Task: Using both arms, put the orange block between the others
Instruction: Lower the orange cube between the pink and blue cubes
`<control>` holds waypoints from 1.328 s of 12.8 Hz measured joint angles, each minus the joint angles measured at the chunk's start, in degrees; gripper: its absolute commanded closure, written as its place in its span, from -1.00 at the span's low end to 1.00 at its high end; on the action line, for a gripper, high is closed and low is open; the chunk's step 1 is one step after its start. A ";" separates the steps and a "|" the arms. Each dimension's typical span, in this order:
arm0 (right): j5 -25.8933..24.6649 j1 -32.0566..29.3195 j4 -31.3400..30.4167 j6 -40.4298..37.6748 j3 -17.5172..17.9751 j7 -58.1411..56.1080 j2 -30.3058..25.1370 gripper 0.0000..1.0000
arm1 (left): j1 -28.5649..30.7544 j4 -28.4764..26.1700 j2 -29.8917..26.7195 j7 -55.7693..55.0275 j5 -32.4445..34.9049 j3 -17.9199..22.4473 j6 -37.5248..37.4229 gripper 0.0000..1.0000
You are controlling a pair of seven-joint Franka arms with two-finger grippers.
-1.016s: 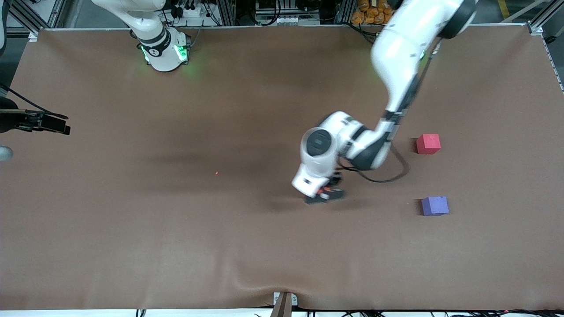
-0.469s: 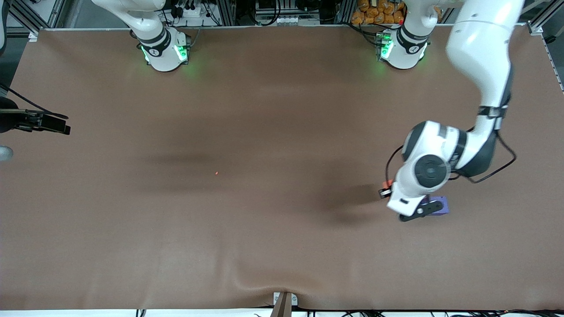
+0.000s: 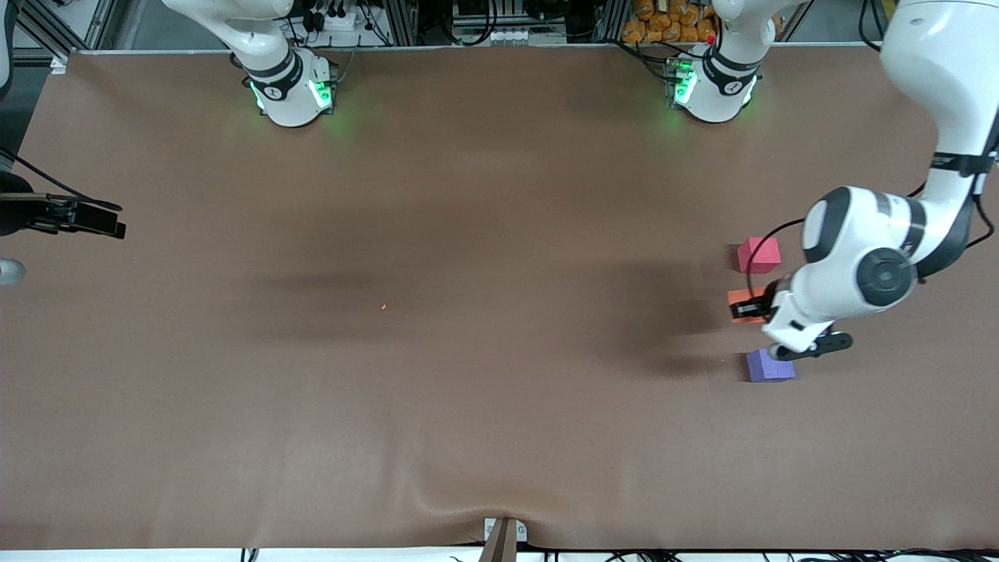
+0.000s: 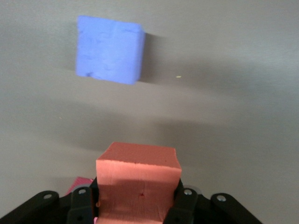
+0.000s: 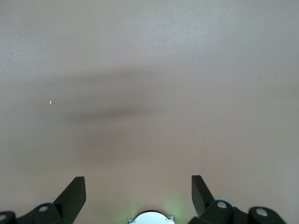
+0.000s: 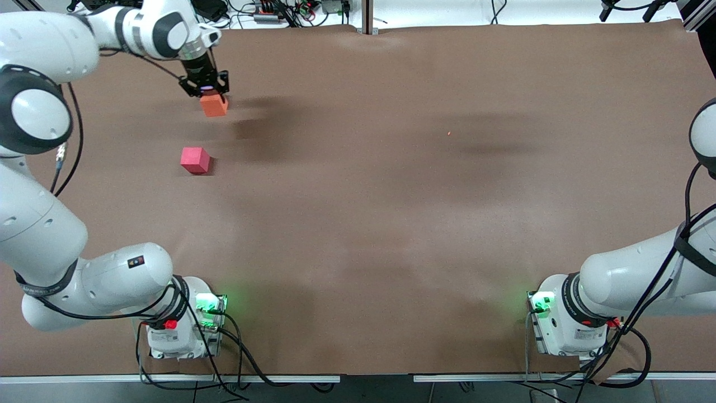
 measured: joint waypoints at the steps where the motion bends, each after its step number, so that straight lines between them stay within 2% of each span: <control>1: 0.00 -0.01 0.02 0.00 -0.03 0.00 0.00 -1.00 | 1.08 -1.85 -0.09 1.11 0.14 -0.20 2.06 1.00; 8: 0.00 -0.09 0.83 0.15 -0.19 0.00 -0.06 -1.00 | 4.03 -9.69 -0.19 1.22 6.22 -0.27 11.07 1.00; 17: 0.01 -0.03 0.92 0.16 -0.11 0.00 -0.07 -1.00 | 7.22 -12.93 -0.02 1.23 8.19 -0.29 18.72 1.00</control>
